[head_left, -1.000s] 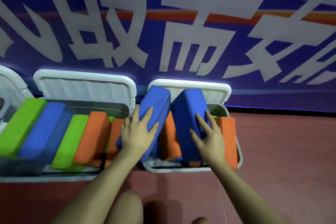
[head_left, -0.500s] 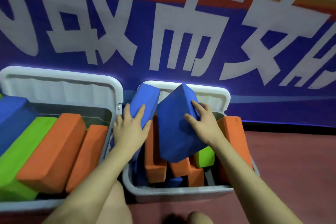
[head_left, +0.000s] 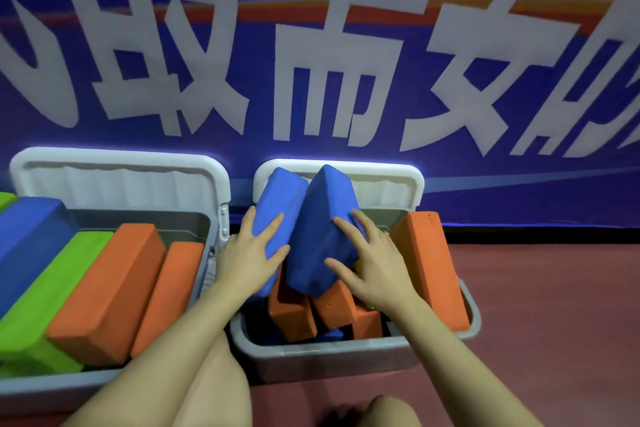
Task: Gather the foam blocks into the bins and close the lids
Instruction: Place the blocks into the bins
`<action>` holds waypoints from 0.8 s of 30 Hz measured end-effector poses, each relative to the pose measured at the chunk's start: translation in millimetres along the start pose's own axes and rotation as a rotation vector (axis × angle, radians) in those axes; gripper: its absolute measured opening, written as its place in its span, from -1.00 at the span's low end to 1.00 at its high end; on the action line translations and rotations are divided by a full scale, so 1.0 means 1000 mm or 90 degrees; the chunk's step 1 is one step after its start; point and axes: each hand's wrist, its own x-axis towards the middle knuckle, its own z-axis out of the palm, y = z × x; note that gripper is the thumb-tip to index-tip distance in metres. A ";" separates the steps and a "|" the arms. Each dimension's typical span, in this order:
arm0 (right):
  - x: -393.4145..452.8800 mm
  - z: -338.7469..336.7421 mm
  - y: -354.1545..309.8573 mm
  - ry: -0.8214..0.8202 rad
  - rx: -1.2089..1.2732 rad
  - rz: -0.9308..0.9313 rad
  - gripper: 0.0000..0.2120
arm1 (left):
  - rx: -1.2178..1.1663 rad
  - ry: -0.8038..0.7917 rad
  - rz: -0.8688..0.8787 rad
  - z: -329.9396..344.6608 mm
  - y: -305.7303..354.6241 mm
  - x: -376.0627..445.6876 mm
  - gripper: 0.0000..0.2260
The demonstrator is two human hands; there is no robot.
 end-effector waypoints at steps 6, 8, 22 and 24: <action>0.002 -0.003 -0.003 0.012 -0.099 0.046 -0.34 | 0.011 -0.035 -0.036 -0.006 -0.010 -0.003 -0.36; 0.000 -0.001 0.000 -0.064 -0.126 0.048 -0.22 | -0.014 -0.046 -0.054 -0.007 -0.010 0.003 -0.32; 0.009 0.025 -0.007 0.011 -0.061 0.160 -0.37 | 0.022 0.152 0.095 -0.008 -0.033 0.023 -0.37; 0.018 0.024 -0.009 0.024 -0.034 0.151 -0.37 | 0.034 0.141 0.102 -0.017 -0.047 0.032 -0.30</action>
